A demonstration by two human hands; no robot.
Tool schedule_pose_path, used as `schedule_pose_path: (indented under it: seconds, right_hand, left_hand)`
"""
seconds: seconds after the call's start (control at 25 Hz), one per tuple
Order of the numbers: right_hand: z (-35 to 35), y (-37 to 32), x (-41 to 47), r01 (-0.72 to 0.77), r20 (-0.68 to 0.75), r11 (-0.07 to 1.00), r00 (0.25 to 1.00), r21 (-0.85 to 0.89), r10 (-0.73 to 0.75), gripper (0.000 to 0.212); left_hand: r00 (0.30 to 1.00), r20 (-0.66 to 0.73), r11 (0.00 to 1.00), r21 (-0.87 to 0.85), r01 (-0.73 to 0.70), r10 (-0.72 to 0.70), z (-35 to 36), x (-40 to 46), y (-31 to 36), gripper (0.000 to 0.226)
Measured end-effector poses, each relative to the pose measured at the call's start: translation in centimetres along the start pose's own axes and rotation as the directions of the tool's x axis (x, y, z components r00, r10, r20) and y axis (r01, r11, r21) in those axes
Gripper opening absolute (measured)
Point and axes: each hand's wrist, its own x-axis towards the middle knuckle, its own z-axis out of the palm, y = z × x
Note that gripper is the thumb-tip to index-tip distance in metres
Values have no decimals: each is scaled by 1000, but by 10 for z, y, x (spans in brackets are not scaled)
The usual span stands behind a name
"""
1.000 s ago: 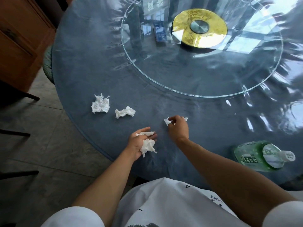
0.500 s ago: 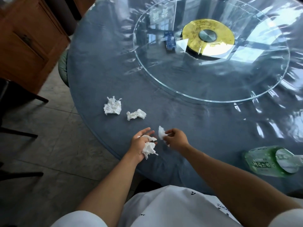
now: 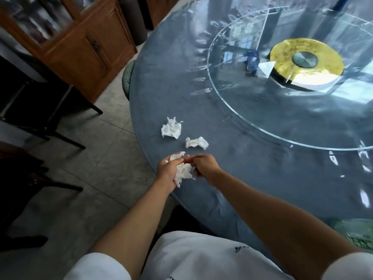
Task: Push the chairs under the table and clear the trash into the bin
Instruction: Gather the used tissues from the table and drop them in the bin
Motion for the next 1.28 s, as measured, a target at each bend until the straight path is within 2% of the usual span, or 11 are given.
schedule_pose_path:
  seconds: [0.12, 0.2, 0.28, 0.36, 0.48, 0.64, 0.8, 0.96, 1.04, 1.12, 1.28]
  right_hand:
    - [4, -8, 37, 87, -272, 927, 942, -365, -196, 26]
    - [8, -11, 62, 69, -339, 839, 894, -540, -292, 33]
    - [14, -13, 80, -2, -357, 747, 879, -665, -315, 39]
    - [21, -15, 95, -136, -372, 664, 900, -736, -228, 33]
    - [31, -21, 110, -211, -461, 788, 882, -578, -102, 19]
    - [67, -59, 107, -28, -516, 973, 851, -231, -98, 11]
    - [111, -103, 112, 72, -216, 986, 971, -151, -104, 11]
    - [114, -117, 117, -16, -11, 976, 1000, 218, 19, 32]
    - [113, -118, 130, -27, -206, 999, 978, 24, 31, 28]
    - [110, -111, 147, -66, -437, 938, 895, -340, -95, 26]
    - [113, -91, 161, -65, -209, 639, 966, -767, -152, 48]
  left_hand:
    - [999, -30, 1000, -15, 27, -28, -8, 26, 14, 25]
    - [997, 4, 997, -6, 78, -78, -14, 51, 26, 26]
    - [988, 56, 989, 55, 140, -143, -22, 73, 39, 34]
    - [974, 131, 977, 127, 169, -186, -33, 92, 57, 42]
    - [944, 228, 965, 168, 202, -238, -46, 119, 92, 47]
    - [926, 276, 963, 153, 222, -257, -43, 143, 128, 49]
    - [905, 312, 957, 117, 264, -288, -31, 151, 149, 51]
    - [943, 259, 975, 123, 184, -211, -40, 159, 162, 31]
    - [965, 203, 980, 142, 140, -167, -50, 167, 166, 27]
    - [976, 149, 983, 118, 143, -160, -60, 176, 169, 27]
    - [983, 98, 980, 142, 141, -155, -78, 183, 169, 29]
